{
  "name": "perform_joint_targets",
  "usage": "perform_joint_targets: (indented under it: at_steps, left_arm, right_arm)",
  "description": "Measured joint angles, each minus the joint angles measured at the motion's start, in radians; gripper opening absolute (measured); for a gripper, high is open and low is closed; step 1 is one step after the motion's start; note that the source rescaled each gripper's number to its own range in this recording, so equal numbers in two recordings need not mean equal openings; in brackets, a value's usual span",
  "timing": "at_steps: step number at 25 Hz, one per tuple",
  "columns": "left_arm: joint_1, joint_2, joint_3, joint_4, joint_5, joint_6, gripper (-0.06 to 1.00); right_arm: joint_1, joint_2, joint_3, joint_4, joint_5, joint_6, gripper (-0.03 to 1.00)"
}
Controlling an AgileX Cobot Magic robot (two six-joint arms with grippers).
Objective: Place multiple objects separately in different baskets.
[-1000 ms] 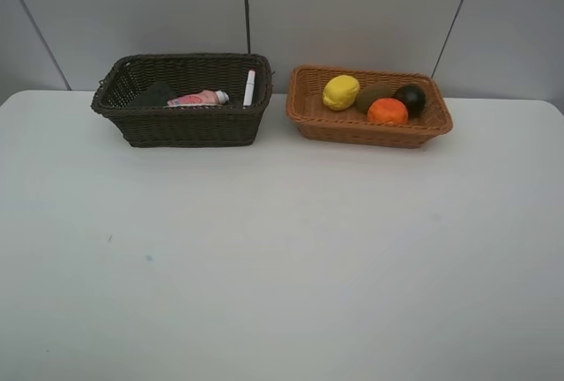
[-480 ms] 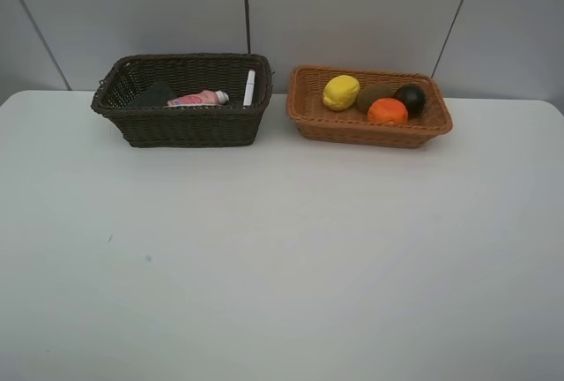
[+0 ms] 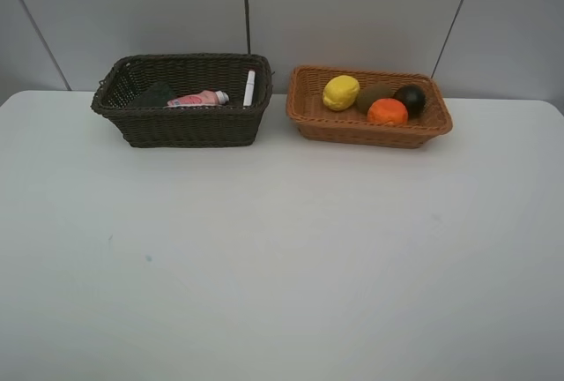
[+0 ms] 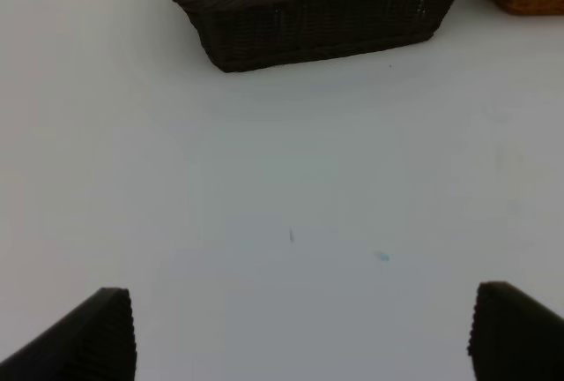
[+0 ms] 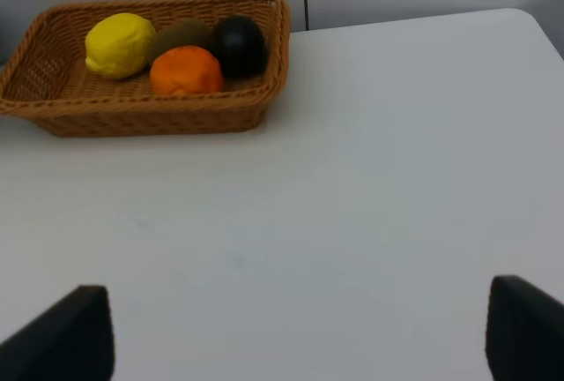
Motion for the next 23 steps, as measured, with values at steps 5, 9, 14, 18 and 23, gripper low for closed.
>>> perform_joint_targets:
  at_steps: [5, 9, 14, 18, 23]
  left_arm:
    - [0.000, 0.000, 0.000, 0.000, 0.000, 0.000, 1.00]
    - [0.000, 0.000, 0.000, 0.000, 0.000, 0.000, 1.00]
    - [0.000, 0.000, 0.000, 0.000, 0.000, 0.000, 1.00]
    - [0.000, 0.000, 0.000, 0.000, 0.000, 0.000, 1.00]
    - [0.000, 0.000, 0.000, 0.000, 0.000, 0.000, 1.00]
  right_arm:
    - [0.000, 0.000, 0.000, 0.000, 0.000, 0.000, 1.00]
    - [0.000, 0.000, 0.000, 0.000, 0.000, 0.000, 1.00]
    - [0.000, 0.000, 0.000, 0.000, 0.000, 0.000, 1.00]
    - [0.000, 0.000, 0.000, 0.000, 0.000, 0.000, 1.00]
    - [0.000, 0.000, 0.000, 0.000, 0.000, 0.000, 1.00]
